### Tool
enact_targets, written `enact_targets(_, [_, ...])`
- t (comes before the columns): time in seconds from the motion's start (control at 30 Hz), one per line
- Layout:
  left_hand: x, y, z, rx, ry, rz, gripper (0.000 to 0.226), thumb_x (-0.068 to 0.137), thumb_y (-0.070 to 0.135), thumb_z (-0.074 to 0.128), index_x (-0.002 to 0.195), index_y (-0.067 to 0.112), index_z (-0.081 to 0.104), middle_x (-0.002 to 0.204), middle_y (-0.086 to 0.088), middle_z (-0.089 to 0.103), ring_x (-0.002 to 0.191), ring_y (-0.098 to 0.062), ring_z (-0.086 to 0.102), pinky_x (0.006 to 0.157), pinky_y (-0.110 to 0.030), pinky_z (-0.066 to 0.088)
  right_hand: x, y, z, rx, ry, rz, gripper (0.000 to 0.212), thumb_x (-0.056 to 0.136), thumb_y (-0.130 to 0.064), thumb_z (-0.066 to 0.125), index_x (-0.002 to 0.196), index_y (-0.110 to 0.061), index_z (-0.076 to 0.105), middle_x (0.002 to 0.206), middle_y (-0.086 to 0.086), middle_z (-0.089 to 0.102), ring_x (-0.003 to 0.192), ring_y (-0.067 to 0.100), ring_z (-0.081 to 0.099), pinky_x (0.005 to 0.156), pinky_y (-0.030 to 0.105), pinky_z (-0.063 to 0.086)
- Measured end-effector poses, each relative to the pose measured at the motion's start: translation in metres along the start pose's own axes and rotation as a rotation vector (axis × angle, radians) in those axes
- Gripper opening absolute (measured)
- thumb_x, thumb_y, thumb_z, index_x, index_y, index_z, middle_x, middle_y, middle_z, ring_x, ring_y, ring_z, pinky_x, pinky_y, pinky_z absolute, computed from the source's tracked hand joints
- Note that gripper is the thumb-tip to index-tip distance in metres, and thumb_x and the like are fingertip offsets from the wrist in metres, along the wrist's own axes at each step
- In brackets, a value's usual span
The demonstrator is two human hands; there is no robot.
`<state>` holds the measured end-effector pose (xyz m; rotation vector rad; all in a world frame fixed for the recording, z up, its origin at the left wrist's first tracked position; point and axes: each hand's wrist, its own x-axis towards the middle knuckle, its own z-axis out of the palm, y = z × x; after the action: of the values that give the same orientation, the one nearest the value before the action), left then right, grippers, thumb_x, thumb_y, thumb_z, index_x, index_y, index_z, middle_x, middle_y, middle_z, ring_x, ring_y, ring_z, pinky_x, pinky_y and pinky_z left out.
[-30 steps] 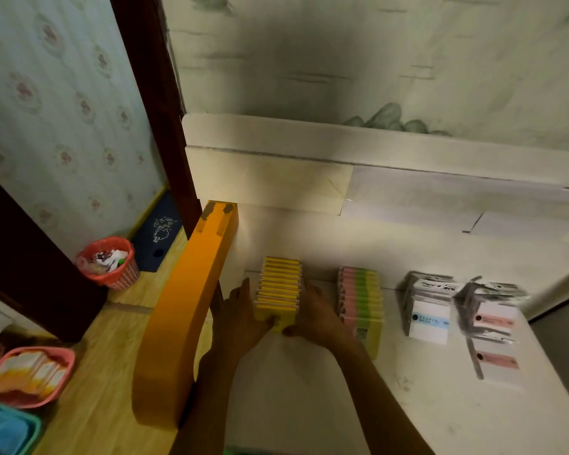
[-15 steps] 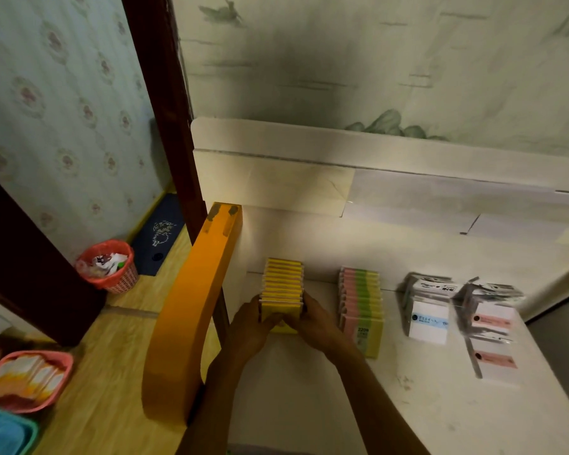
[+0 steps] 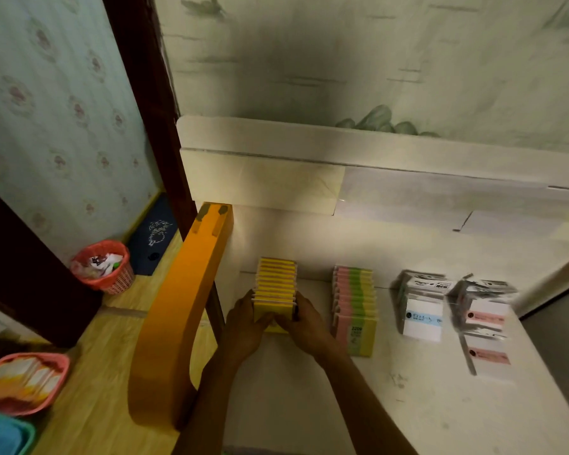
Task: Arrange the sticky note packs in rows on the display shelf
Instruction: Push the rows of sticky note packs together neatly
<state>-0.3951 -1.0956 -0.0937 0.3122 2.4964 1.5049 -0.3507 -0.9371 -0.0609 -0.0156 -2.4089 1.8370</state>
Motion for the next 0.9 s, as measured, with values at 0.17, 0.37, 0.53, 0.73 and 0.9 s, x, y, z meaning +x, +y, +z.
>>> enact_targets(0.17, [-0.002, 0.005, -0.001, -0.014, -0.014, 0.018, 0.084, 0.072, 0.084, 0.052, 0.137, 0.030, 0.050, 0.129, 0.003, 0.061, 0.118, -0.016, 0.059, 0.099, -0.050, 0.049, 0.002, 0.002, 0.001, -0.026, 0.001, -0.017, 0.045, 0.083, -0.016, 0.069, 0.122, -0.037, 0.061, 0.122, -0.004, 0.068, 0.113, 0.017, 0.065, 0.096, 0.051, 0.051])
enact_targets(0.37, [-0.007, 0.019, -0.005, 0.022, -0.039, 0.019, 0.075, 0.075, 0.068, 0.054, 0.137, 0.027, 0.049, 0.130, 0.002, 0.060, 0.119, -0.015, 0.058, 0.101, -0.046, 0.048, 0.001, 0.001, 0.002, -0.064, -0.018, -0.052, 0.055, 0.084, -0.009, 0.066, 0.119, -0.051, 0.060, 0.127, -0.004, 0.065, 0.119, 0.015, 0.061, 0.100, 0.047, 0.049])
enact_targets(0.53, [-0.008, 0.019, -0.008, 0.032, -0.038, -0.001, 0.072, 0.076, 0.067, 0.054, 0.137, 0.029, 0.049, 0.129, 0.004, 0.060, 0.118, -0.013, 0.058, 0.100, -0.046, 0.050, 0.001, 0.001, 0.004, -0.073, -0.013, -0.059, 0.048, 0.083, -0.015, 0.067, 0.119, -0.047, 0.061, 0.126, -0.006, 0.065, 0.118, 0.013, 0.061, 0.099, 0.046, 0.049])
enact_targets(0.73, [-0.009, 0.018, -0.015, 0.238, -0.062, -0.001, 0.073, 0.076, 0.072, 0.054, 0.138, 0.036, 0.042, 0.127, 0.004, 0.059, 0.116, -0.016, 0.059, 0.095, -0.046, 0.052, -0.001, -0.003, 0.001, -0.252, -0.054, -0.008, 0.044, 0.082, -0.035, 0.066, 0.125, -0.038, 0.058, 0.128, -0.001, 0.064, 0.116, 0.022, 0.061, 0.094, 0.045, 0.051])
enact_targets(0.9, [-0.021, 0.033, -0.019, 0.613, 0.054, 0.042, 0.081, 0.073, 0.062, 0.065, 0.138, 0.017, 0.049, 0.123, -0.011, 0.062, 0.112, -0.032, 0.062, 0.091, -0.049, 0.051, -0.002, -0.008, -0.006, -0.631, -0.130, 0.048, 0.063, 0.077, -0.045, 0.056, 0.134, -0.019, 0.053, 0.128, 0.011, 0.055, 0.117, 0.035, 0.051, 0.091, 0.041, 0.046])
